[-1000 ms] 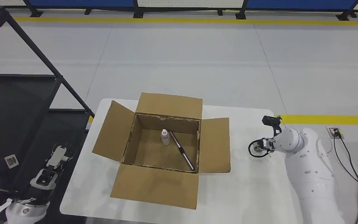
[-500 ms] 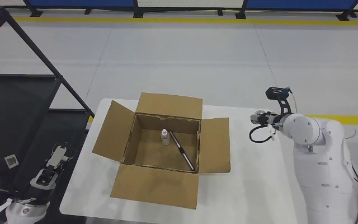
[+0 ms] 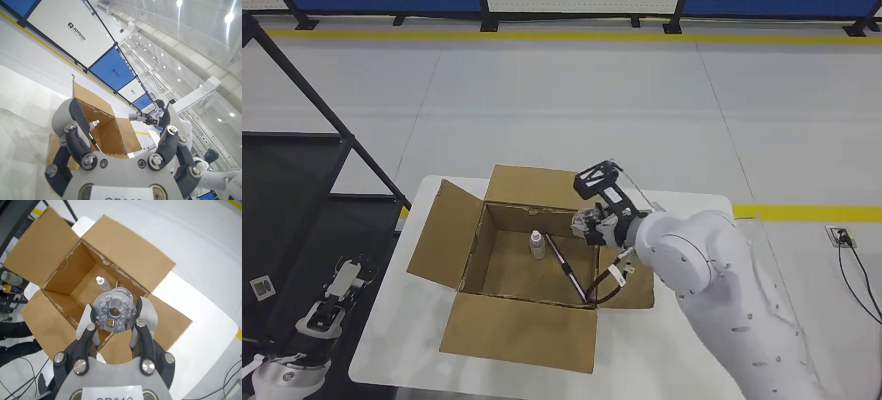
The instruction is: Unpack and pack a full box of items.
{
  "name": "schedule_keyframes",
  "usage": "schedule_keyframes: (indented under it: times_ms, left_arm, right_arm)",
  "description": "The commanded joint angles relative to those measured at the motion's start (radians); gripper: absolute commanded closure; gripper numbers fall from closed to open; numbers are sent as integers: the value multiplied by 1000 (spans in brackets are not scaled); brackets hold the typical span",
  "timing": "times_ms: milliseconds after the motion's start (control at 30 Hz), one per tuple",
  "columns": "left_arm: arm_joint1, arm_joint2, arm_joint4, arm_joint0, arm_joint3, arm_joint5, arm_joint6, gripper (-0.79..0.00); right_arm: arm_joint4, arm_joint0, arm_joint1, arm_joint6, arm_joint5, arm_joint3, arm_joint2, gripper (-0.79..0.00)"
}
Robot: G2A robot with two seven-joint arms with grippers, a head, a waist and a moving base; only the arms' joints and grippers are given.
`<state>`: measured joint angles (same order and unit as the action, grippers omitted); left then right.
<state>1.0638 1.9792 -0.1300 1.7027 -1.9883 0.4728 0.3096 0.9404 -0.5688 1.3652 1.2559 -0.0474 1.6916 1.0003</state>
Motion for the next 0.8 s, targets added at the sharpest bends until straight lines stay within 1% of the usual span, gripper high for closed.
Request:
schedule_keyframes:
  times_ms: [0, 167, 267, 300, 333, 367, 400, 500, 767]
  left_arm:
    - [0, 0, 0, 0, 0, 0, 0, -785]
    - [0, 0, 0, 0, 0, 0, 0, -785]
    - [0, 0, 0, 0, 0, 0, 0, -785]
    - [0, 0, 0, 0, 0, 0, 0, -785]
    - [0, 0, 0, 0, 0, 0, 0, -785]
    - [0, 0, 0, 0, 0, 0, 0, -785]
    - [0, 0, 0, 0, 0, 0, 0, -785]
    - [0, 0, 0, 0, 0, 0, 0, -785]
    - [0, 0, 0, 0, 0, 0, 0, -785]
  right_arm:
    - [-26, 38, 18, -8, 1, -74, -85, 0]
    - [-71, 95, 63, -26, -2, -229, -237, 0]
    - [-72, 118, 89, -55, -19, -319, -300, 0]
    - [-57, 130, 98, -64, -32, -355, -323, 0]
    - [-5, 141, 107, -89, -72, -388, -351, 0]
    - [-3, 139, 119, -108, -89, -410, -376, 0]
    - [-30, 141, 130, -116, -92, -438, -385, 0]
    - [-46, 165, 158, -159, -115, -531, -410, 0]
    - [-133, 212, 229, -276, -120, -749, -437, 0]
